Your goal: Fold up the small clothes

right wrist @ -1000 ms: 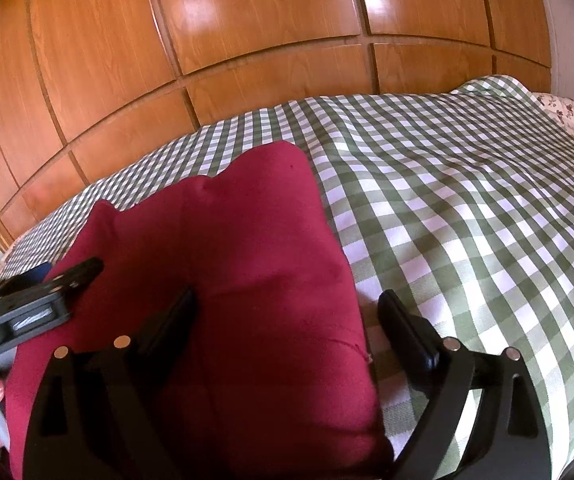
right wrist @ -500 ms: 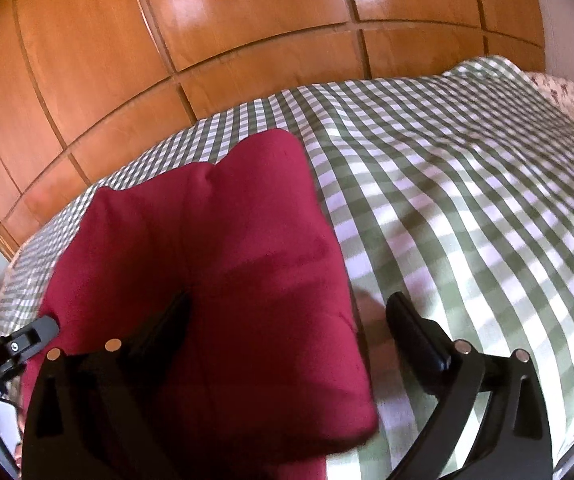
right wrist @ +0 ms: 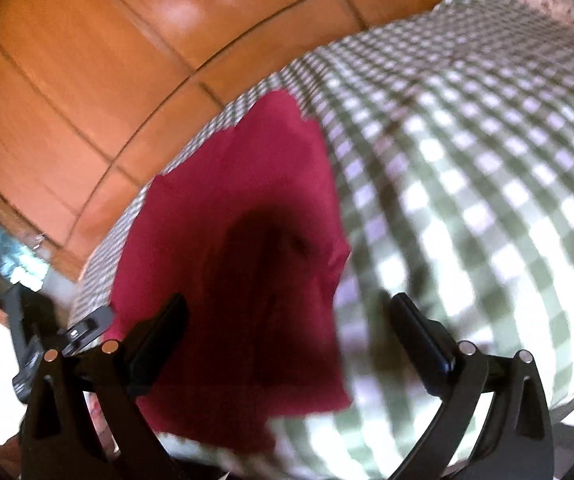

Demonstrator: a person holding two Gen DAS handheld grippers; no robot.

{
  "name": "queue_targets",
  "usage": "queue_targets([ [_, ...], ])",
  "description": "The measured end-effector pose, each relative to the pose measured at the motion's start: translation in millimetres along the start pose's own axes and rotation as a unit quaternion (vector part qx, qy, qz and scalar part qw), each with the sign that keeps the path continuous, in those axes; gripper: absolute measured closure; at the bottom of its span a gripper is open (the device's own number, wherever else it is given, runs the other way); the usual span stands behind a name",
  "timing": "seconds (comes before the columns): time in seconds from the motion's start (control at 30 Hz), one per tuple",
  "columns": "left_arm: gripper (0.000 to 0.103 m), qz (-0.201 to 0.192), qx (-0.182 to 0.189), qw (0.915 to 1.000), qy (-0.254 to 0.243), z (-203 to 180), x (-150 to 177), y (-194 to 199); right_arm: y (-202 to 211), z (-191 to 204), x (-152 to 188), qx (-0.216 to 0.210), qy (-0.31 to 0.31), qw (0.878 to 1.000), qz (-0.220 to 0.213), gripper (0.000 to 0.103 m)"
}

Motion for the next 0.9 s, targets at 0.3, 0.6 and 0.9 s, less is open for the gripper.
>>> queue_targets([
  [0.3,0.004,0.050,0.010,0.9972,-0.054,-23.8,19.0,-17.5,-12.8,13.6,-6.6,-0.063,-0.038,0.997,0.014,0.008],
  [0.6,0.034,0.056,-0.025,0.9945,-0.084,-31.6,13.7,-22.7,-18.9,28.9,-12.1,-0.045,-0.006,0.999,0.000,0.045],
  [0.9,0.045,0.016,-0.046,0.9914,-0.122,-34.1,-5.9,8.9,-13.0,74.6,-13.6,-0.032,0.083,0.995,-0.045,0.056],
])
Point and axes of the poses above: each gripper's, at about its wrist camera, not at the fingertips, and y roughly against the way its jaws point, z to its left, x to its underside, the point moved 8 cm from there along -y, roughly the way its jaws point, and after that the axes turned 13 degrees about x, right-handed, at the moved point
